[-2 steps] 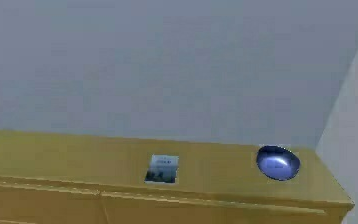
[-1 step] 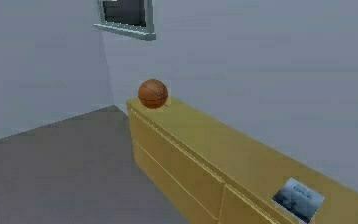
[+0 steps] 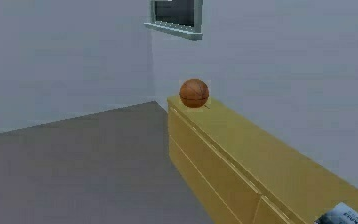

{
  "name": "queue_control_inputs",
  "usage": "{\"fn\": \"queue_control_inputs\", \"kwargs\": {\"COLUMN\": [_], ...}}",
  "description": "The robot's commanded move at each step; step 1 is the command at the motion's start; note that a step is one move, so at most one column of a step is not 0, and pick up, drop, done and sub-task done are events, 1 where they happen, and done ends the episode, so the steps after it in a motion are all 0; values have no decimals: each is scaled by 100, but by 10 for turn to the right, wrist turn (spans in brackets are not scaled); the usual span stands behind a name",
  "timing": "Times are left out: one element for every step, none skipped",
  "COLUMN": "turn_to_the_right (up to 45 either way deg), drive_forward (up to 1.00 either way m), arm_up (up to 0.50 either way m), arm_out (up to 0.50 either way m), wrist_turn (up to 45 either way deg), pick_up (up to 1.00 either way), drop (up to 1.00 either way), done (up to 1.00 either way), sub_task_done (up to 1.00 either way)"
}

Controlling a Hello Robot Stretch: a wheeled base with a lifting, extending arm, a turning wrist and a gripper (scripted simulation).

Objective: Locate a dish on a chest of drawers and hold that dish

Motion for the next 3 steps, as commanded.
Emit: {"fn": "queue_control_inputs", "kwargs": {"turn_to_the_right": [0, 0, 0], "drive_forward": [0, 0, 0], "arm_up": [50, 32, 0], "arm_out": [0, 0, 50], "wrist_turn": [0, 0, 0], "pick_up": [0, 0, 0], "drop": [0, 0, 0], "done": [0, 0, 0], "sub_task_done": [0, 0, 0]}}
